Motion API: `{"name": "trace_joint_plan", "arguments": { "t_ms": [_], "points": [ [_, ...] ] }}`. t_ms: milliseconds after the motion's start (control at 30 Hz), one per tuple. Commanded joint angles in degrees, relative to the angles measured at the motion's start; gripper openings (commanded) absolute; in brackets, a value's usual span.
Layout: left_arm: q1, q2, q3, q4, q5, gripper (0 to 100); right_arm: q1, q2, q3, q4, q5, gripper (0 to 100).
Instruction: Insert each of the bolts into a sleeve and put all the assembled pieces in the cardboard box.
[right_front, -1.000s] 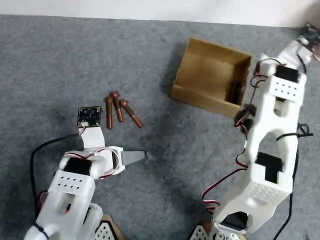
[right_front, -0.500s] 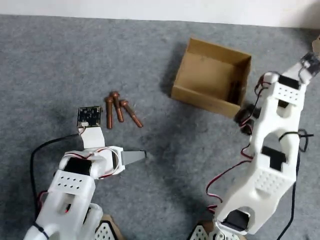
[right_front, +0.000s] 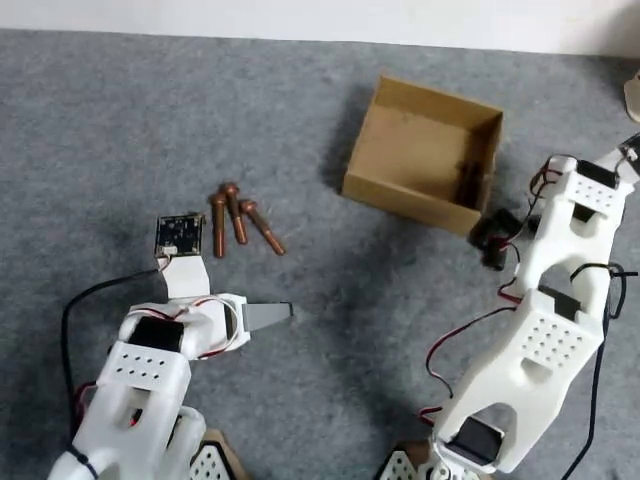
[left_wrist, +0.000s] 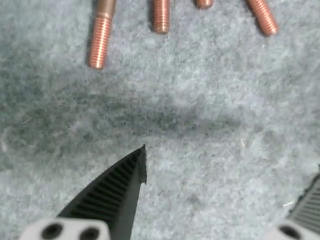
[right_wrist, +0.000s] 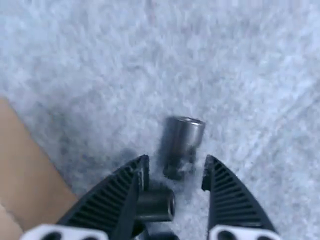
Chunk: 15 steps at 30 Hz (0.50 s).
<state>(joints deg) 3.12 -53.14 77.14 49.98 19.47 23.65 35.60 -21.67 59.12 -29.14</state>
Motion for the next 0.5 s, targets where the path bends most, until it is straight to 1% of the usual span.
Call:
{"name": "trace_joint_plan", "arguments": {
  "t_ms": [0,267,467],
  "points": [
    [-0.3,-0.4,-0.3,-0.8,0.0,46,0.8,-0.3,-5.2,2.4,-0.8,18.1],
    [-0.3,-0.4,-0.3,-0.7,0.0,46,1.3,3.8,-8.1,2.7,-0.9,18.1],
    [-0.3,-0.4,-0.3,-0.7,0.0,46,2.8,8.2,-10.6,0.9,-3.2,18.1]
  ]
}}
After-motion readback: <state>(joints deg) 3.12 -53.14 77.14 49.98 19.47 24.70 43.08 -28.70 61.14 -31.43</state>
